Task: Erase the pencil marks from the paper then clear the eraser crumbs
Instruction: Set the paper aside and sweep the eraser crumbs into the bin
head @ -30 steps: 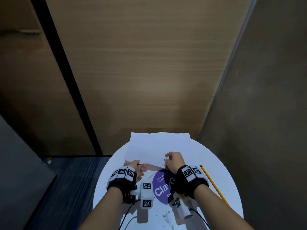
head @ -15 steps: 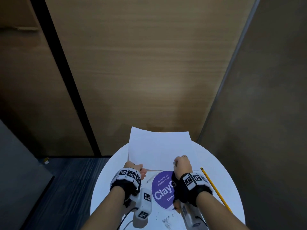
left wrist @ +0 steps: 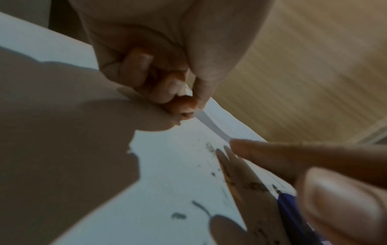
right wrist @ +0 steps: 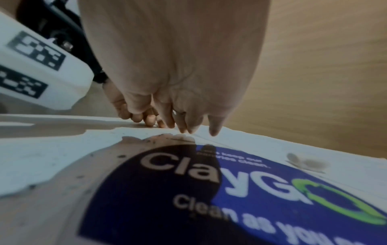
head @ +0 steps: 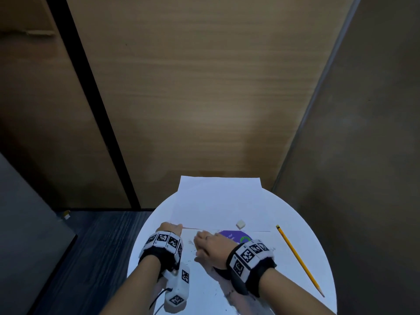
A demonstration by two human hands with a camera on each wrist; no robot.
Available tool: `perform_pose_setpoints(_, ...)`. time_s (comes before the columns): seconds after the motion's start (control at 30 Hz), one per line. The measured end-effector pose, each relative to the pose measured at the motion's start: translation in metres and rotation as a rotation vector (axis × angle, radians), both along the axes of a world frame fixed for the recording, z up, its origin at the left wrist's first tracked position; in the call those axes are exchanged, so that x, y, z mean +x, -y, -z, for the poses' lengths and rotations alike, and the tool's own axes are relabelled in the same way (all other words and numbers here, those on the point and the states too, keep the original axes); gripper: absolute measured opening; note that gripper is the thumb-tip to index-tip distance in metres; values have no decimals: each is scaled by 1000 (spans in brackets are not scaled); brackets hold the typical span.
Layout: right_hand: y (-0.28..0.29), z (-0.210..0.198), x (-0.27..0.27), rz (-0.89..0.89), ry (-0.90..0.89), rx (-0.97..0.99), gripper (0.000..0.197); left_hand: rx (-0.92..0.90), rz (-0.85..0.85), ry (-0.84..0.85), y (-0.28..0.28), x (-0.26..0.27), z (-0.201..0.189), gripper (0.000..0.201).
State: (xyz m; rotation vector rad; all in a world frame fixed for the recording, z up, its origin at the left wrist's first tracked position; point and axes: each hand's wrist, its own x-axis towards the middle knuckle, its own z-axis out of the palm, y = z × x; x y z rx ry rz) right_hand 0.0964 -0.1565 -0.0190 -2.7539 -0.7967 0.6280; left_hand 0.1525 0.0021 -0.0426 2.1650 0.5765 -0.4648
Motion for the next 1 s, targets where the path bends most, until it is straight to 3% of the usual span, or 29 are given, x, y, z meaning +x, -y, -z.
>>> perform_pose_setpoints(0.13,-16,5,-11,0,14,-173,65,132,45,-6,-2,-14,-12,29)
perform_pose_setpoints(0.23,-20,5,-19,34,-28,-188,71,171,69,34,-1,-23,-15,24)
perform_pose_setpoints(0.33,-16,-1,-30,-12,-70,-162,69,222,123,126,-4,-31,-13,25)
perform_pose_setpoints(0.43,-7,-7,-42,-89,-151,-86,60,414,285,105,-7,-43,-13,30)
perform_pose_setpoints(0.5,2,-13,-46,49,-220,74,47,524,429,25,-6,-49,-14,40)
perform_pose_setpoints(0.6,16,-23,-41,190,-133,186,36,536,594,-97,0,-60,-11,55)
perform_pose_setpoints(0.77,15,-9,-43,128,-79,-216,64,514,689,-94,16,-84,3,58)
perform_pose_setpoints(0.87,15,-4,-65,-35,-95,-248,110,580,763,-111,24,-101,0,56)
perform_pose_setpoints(0.9,17,-3,-70,-87,-106,-241,108,578,800,-109,25,-105,-4,55)
perform_pose_setpoints(1.0,23,-10,-71,-44,-134,-57,57,333,836,-36,24,-108,-19,50)
